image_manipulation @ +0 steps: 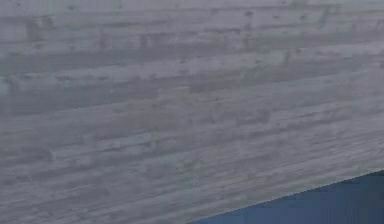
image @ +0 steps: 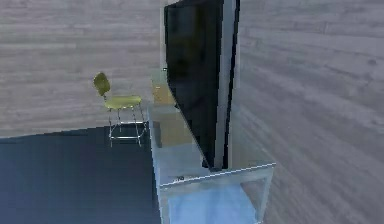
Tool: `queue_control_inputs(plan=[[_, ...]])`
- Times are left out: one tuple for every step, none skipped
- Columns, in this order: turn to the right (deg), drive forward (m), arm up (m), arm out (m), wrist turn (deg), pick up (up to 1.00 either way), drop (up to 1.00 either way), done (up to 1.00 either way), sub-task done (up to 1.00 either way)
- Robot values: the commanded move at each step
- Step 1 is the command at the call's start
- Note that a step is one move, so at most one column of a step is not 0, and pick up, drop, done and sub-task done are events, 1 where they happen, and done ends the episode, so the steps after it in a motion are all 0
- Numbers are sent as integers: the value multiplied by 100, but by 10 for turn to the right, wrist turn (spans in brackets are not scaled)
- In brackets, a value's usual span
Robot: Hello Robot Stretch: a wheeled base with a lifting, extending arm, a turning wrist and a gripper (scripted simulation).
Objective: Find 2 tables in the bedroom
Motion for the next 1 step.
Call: queue_control_inputs(plan=[[-450, 0, 0, 0, 0, 0, 0, 0, 0]])
